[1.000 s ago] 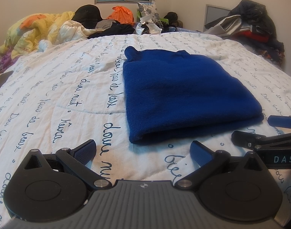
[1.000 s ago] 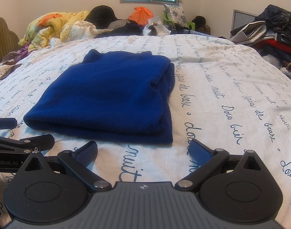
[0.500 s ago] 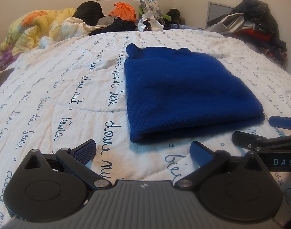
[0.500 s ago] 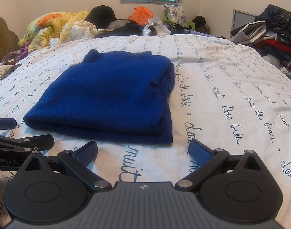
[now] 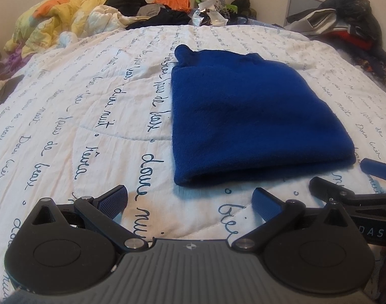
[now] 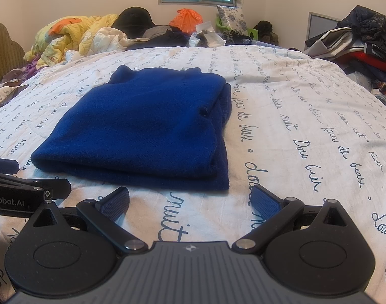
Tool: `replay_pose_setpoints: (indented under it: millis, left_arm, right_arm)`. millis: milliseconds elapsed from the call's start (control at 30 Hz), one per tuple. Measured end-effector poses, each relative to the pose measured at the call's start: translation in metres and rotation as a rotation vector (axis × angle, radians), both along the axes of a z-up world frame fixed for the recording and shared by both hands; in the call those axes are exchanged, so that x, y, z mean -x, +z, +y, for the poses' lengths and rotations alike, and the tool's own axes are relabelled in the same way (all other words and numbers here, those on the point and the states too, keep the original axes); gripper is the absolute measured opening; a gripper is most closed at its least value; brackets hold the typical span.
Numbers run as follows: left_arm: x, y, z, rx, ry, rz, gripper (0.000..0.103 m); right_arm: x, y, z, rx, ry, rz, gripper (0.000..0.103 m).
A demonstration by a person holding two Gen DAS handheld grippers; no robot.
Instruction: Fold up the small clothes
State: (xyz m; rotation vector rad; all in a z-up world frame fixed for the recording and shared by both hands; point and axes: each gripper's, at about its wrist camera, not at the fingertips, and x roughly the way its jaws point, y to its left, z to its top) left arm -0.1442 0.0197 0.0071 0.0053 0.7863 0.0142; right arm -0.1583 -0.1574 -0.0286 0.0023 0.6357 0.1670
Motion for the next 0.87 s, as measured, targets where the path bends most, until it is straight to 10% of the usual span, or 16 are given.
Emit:
replay_pose_setpoints:
  millis: [600, 867]
  left_arm:
    - [0.0, 0.001, -0.001, -0.007, -0.002, 0.012, 0.103]
    - [0.014, 0.019, 0.022, -0.019, 0.037, -0.126, 0.103]
  right_arm:
    - [0.0, 0.0, 0.0, -0.001, 0.0, 0.0, 0.103]
    - [-0.002, 0.005, -0.011, -0.072, 0.016, 0.015, 0.103]
